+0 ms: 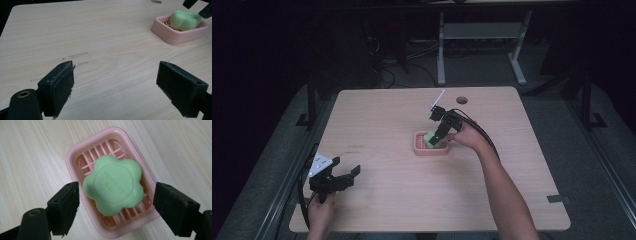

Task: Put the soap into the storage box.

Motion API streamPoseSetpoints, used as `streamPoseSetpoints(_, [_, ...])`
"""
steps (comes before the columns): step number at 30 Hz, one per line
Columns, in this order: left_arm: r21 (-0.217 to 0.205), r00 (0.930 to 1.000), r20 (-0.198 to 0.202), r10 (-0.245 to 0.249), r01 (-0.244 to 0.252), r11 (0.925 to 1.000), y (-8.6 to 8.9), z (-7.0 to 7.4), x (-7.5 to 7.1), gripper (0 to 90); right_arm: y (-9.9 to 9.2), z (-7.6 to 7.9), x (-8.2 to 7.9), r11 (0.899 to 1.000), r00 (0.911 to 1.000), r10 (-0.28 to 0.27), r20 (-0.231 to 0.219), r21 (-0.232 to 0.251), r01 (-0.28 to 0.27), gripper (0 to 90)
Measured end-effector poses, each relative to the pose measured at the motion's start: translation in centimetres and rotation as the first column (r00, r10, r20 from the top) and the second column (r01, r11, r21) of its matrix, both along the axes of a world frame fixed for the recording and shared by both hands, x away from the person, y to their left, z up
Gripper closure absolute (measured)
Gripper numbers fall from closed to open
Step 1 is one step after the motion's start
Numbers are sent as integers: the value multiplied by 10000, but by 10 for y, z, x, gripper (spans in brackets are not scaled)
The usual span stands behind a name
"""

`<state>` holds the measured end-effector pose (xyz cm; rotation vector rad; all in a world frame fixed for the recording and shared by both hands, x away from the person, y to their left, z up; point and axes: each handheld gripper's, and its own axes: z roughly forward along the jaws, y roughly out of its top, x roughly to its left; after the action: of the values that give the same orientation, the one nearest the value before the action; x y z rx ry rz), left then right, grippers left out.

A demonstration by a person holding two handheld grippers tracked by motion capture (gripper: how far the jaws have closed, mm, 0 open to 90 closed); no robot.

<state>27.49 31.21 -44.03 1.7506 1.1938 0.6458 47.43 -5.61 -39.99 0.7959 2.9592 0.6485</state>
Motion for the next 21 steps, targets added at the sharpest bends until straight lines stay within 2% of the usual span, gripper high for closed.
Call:
streamPoseSetpoints(13, [79, 10000, -39, -36, 36, 10000, 0, 0, 0, 143, -16, 8, -7, 9998, 9999, -136, 59, 158, 135, 207])
streamPoseSetpoints(21, [104, 10000, -70, -51, 52, 9999, 0, -1, 0, 143, -24, 6, -12, 9993, 9996, -298, 23, 239, 298, 210])
